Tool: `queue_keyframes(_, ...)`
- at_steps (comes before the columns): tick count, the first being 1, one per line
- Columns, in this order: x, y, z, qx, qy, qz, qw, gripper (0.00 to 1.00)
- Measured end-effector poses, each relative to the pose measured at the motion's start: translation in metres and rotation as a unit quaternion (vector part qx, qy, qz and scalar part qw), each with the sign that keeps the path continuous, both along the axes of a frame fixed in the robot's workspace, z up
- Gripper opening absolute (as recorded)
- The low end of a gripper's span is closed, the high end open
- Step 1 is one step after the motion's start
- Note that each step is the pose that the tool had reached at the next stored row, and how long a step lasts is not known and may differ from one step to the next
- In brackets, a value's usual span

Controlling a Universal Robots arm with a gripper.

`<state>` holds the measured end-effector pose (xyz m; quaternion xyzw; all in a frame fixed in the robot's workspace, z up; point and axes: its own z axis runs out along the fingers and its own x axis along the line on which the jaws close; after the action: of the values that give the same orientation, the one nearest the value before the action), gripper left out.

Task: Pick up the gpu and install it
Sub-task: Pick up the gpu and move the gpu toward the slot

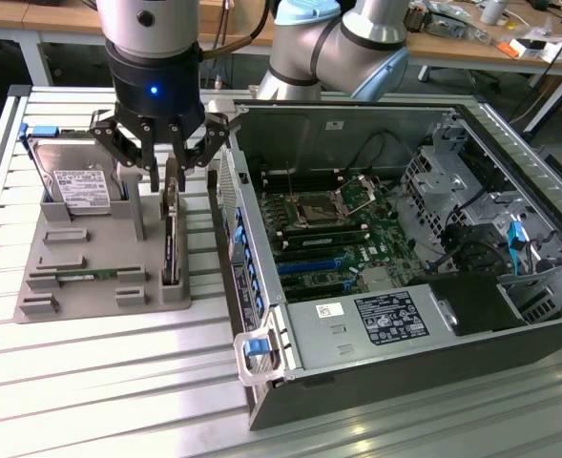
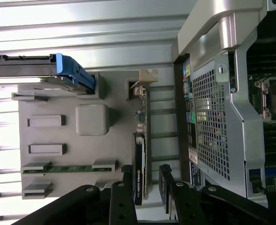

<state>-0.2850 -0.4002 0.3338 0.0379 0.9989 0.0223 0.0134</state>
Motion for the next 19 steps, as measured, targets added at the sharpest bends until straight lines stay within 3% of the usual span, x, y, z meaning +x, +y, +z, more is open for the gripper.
queue_keyframes(19,0.0000,-0.0001,-0.0051,0.0004,0.0000,0.000,1.0000,0.36)
